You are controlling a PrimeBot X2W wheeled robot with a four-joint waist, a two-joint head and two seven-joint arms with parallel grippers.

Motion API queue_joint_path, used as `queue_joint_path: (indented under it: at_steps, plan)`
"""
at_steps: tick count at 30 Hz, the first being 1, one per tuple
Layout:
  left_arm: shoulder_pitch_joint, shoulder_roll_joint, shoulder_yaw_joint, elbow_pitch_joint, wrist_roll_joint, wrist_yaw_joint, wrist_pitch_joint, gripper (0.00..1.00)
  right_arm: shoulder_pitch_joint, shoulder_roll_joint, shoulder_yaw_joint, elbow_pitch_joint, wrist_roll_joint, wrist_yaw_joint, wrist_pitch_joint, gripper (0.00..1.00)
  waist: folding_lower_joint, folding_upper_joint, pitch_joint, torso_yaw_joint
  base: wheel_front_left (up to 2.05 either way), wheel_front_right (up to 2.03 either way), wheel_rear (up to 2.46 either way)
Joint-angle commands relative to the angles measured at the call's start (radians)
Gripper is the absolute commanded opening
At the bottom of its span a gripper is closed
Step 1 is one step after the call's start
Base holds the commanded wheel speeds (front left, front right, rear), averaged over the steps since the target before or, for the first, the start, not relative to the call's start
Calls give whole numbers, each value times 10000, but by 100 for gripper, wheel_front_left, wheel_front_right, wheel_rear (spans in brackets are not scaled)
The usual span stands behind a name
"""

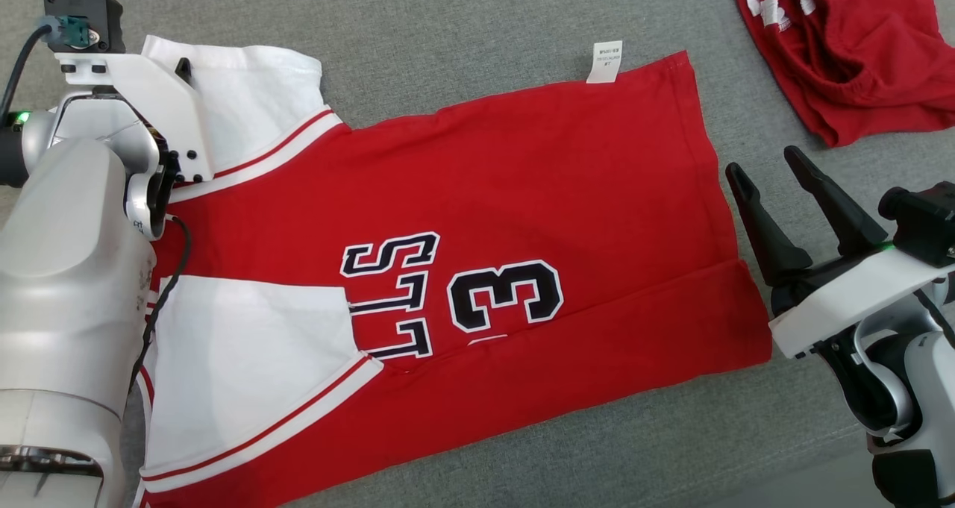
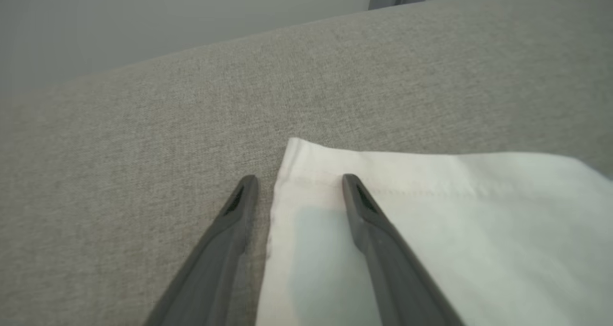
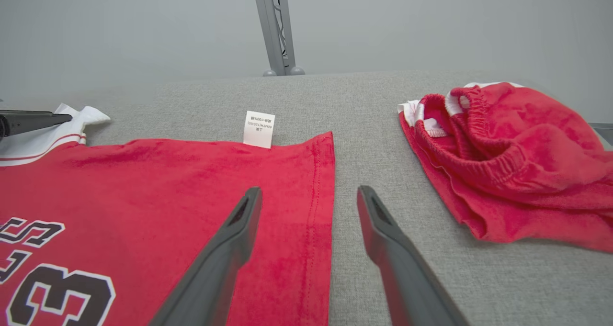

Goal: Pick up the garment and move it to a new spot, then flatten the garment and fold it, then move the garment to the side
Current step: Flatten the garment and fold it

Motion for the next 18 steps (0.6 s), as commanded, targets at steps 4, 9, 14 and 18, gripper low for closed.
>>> queue_joint_path:
  at_steps: [4, 9, 14, 18]
  plan:
    - [-80, -102, -189, 479, 66, -99, -56, 0, -167, -130, 37, -271, 98, 1, -47, 100, 0, 0, -73, 37, 0, 0, 0]
    - [-246, -244, -219, 580, -52, -203, -601, 0, -491, -328, 138, -102, 94, 1, 110, 100, 0, 0, -217, 221, 0, 0, 0]
    - [-361, -488, -258, 429, -219, -511, -1169, 0, -1246, -877, 249, 669, -5, 1, 543, 100, 0, 0, -409, 596, 0, 0, 0]
    - [-358, -761, -272, 226, -390, -736, -1450, 0, -1851, -1286, 365, 1484, -91, 1, 951, 100, 0, 0, -470, 948, 0, 0, 0]
